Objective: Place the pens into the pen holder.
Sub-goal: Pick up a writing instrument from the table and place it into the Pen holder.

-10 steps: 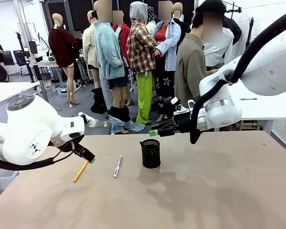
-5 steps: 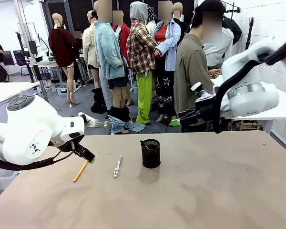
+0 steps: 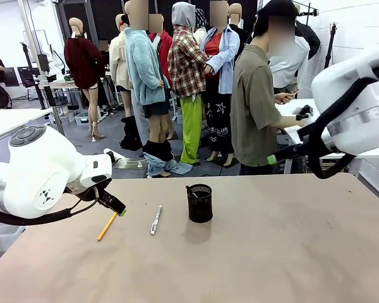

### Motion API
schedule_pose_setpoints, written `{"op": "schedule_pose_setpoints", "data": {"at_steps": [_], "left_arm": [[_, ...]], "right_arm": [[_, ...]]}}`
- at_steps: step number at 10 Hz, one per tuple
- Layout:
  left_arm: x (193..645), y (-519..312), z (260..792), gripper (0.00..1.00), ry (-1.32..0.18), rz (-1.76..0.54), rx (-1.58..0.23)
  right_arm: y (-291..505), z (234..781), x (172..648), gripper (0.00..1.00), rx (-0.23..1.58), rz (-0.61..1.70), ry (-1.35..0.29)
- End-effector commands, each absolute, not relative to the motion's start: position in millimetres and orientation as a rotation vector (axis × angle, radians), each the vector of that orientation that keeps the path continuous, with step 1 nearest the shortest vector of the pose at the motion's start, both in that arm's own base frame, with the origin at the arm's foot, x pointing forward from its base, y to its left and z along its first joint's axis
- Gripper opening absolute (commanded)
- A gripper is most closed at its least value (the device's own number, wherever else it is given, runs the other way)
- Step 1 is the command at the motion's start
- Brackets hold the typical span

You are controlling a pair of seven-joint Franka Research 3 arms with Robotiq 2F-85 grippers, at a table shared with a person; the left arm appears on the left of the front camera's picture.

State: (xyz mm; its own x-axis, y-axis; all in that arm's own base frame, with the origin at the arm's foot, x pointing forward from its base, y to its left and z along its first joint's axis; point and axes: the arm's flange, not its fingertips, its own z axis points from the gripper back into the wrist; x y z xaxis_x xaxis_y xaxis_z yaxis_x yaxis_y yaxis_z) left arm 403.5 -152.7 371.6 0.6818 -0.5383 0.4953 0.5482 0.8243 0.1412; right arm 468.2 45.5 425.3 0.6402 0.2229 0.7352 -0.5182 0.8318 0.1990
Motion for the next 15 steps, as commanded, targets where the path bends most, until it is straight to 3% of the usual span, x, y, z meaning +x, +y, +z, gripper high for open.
{"op": "schedule_pose_setpoints", "data": {"at_steps": [1,3,8,12,15], "left_arm": [[403,-151,372,1.00,-0.550,-0.606,-0.021],[403,-151,372,1.00,-0.550,-0.606,-0.021],[403,-151,372,1.00,-0.550,-0.606,-0.021],[403,-153,371,1.00,-0.549,-0.610,-0.019],[434,-162,375,1.00,-0.394,-0.523,0.039]], "right_arm": [[41,459,467,1.00,0.395,0.246,-0.495],[30,464,471,1.00,0.316,0.119,-0.286],[24,460,472,1.00,0.193,0.041,-0.092],[28,468,464,1.00,0.201,0.049,-0.104],[28,468,464,1.00,0.201,0.049,-0.104]]}}
